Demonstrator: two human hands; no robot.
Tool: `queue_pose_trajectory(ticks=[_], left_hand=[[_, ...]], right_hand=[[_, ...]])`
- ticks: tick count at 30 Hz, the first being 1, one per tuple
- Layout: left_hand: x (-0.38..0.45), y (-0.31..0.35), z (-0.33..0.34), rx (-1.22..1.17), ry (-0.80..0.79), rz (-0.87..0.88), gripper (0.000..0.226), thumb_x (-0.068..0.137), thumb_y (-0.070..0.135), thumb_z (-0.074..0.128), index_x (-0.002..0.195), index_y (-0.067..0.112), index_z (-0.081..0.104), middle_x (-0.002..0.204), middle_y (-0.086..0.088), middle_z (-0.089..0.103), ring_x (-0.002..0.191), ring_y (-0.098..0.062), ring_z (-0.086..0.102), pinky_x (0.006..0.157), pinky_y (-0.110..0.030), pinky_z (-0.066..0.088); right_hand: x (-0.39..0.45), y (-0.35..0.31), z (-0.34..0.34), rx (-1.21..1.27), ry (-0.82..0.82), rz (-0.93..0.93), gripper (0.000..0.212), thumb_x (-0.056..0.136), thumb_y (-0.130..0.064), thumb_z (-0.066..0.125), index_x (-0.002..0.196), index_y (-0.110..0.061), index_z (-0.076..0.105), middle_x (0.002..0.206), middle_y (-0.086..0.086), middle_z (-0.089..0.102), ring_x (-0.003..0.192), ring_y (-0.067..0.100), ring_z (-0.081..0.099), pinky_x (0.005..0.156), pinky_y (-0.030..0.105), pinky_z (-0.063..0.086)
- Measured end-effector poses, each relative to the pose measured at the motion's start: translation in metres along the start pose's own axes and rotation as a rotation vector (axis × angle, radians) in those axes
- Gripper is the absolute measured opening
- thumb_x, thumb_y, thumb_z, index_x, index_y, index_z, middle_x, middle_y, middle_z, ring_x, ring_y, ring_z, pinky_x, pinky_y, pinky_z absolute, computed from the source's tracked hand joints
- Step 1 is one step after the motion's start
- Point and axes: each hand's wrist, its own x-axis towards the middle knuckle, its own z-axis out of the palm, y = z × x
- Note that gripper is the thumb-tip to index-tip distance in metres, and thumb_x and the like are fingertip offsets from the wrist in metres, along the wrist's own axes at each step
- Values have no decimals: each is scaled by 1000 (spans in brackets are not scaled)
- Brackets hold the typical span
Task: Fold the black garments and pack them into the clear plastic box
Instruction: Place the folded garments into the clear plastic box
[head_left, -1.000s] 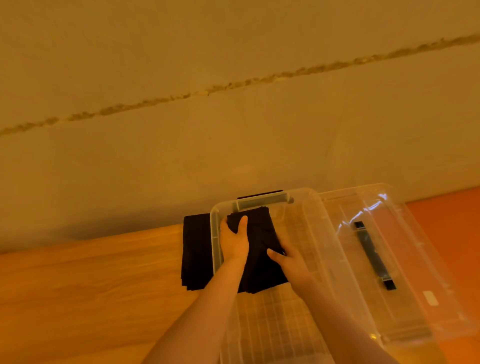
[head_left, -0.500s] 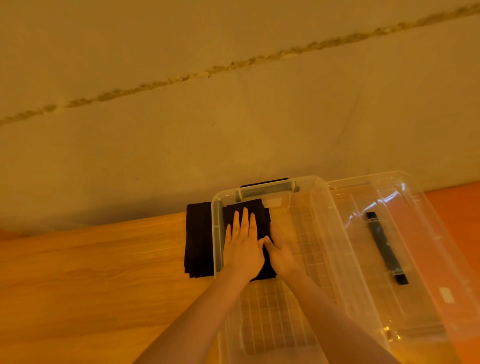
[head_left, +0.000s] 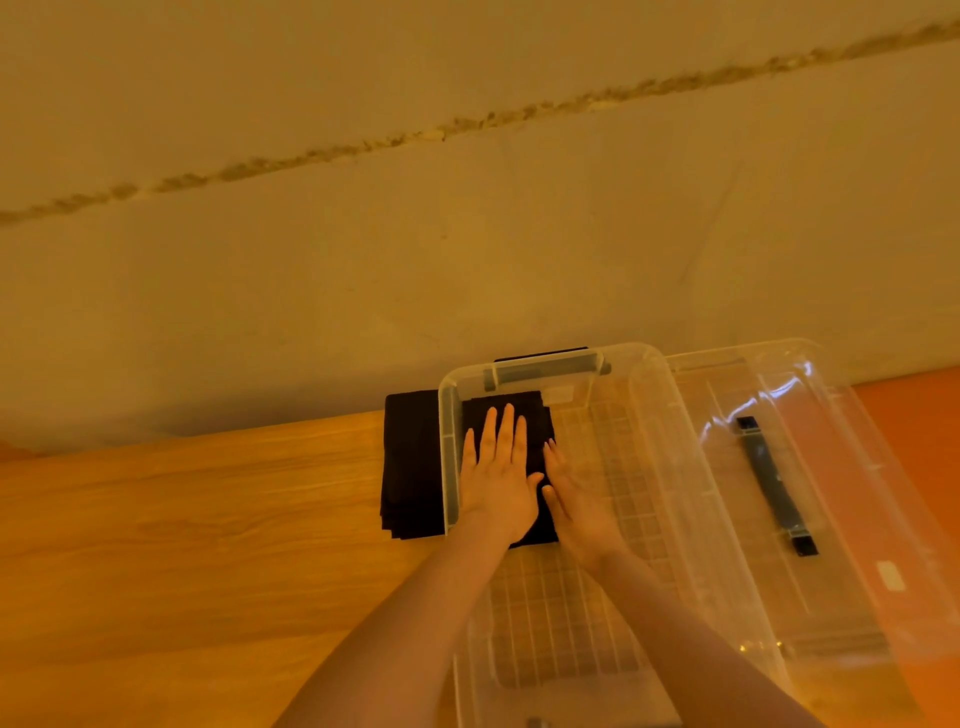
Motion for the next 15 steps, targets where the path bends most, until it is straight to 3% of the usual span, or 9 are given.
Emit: queue_pose_trajectory(ticks=[3,5,7,9,13,15], left_hand=[[-10,-2,-23,14,9,65,65,100,42,21,147,12,-14,153,-9,-24,140,-25,-26,112,-44,-14],[-22,-16,-40,-34,183,106,63,100,40,23,148,16,-9,154,-5,-21,139,-23,-26,111,-44,-16],[-37,-48,-45,-131,367,71,60,100,37,26,149,19,-4,154,0,-16,138,-18,-23,111,-42,-14],[-46,-89,-36,-295,454,-34,56,100,32,29,149,20,3,153,2,-10,142,-18,-13,114,-39,-9],[-44,-152,-5,-798,295,-359,52,101,27,31,148,8,17,156,-10,13,145,-24,8,118,-37,10],[-42,-164,5,-1046,142,-354,46,102,24,29,145,6,25,150,-6,27,141,-25,20,115,-31,17]], right_hand=[[-4,-6,-4,6,53,-6,52,100,-21,33,143,-26,4,149,-14,4,143,9,10,114,20,12],[-8,-22,-12,10,164,-36,50,100,-21,33,143,-26,8,150,-13,7,142,6,9,117,29,16],[-12,-48,-15,-16,267,-70,49,100,-24,32,142,-27,8,148,-16,7,140,1,6,117,28,15],[-15,-89,-14,-53,340,-125,49,99,-24,34,141,-27,7,147,-18,6,138,-2,5,115,21,12],[-7,-169,18,-312,247,-303,55,99,-15,36,142,-21,3,147,-14,-3,139,2,-3,113,20,1],[9,-188,56,-433,106,-263,54,101,-18,30,147,-17,2,152,-7,-8,142,10,-9,112,21,-5]])
